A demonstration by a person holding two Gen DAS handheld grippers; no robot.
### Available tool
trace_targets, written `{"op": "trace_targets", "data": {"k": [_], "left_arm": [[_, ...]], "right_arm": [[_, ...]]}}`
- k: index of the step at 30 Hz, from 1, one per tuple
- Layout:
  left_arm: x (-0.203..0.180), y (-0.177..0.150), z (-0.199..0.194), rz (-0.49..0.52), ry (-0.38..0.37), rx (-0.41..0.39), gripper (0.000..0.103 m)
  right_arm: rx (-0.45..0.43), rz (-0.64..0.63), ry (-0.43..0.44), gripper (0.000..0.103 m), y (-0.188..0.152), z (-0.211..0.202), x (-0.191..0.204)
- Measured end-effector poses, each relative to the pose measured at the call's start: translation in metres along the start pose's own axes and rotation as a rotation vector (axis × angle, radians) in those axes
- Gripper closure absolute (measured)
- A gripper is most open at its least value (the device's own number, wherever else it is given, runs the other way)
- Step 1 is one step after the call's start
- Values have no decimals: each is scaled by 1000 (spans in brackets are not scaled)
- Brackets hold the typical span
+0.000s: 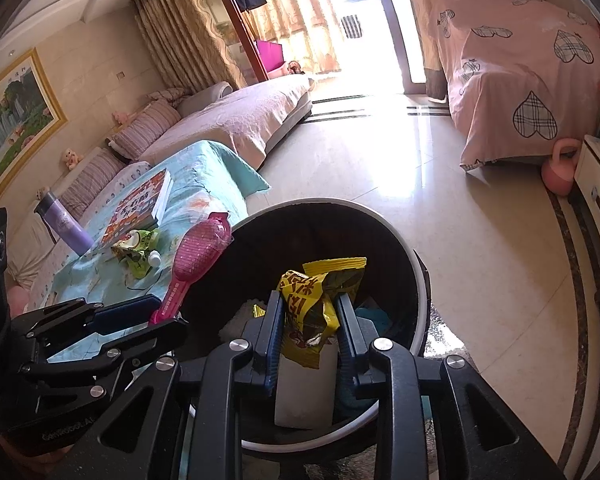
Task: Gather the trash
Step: 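Open the left tool to drop the pink toy while the right tool releases the yellow wrapper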
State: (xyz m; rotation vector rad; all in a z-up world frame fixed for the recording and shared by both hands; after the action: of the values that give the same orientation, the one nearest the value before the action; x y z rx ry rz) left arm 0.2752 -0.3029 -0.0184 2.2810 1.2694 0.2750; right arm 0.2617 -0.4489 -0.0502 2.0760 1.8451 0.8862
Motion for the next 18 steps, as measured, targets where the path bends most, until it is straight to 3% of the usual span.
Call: {"op": "trace_targets", "data": {"k": [6,10,15,18], "left_arm": [[0,1,5,0,14,26,66],[8,-3,2,-39,8,31,58],[14,-13,-18,-71,12,-13,53],[17,-24,-32,-95,15,-36,51]], "right_arm": [[6,-2,-11,72,5,2,-1],[8,25,-2,52,6,2,-6],[-14,45,20,50,1,-11,-5],[-35,39,29,33,-3,-20,1]]}}
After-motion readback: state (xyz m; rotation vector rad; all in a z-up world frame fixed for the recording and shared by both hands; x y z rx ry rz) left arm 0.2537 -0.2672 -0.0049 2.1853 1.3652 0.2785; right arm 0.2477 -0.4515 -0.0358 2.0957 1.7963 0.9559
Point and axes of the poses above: each gripper's, at about its wrist camera, not at the fingertips, and z roughly the way its jaws point, x to its left, y to its top, the point moved 2 cm from there along z, roughly the way its jaws point, and after that the axes turned 8 degrees about x, right-handed, at the moved point
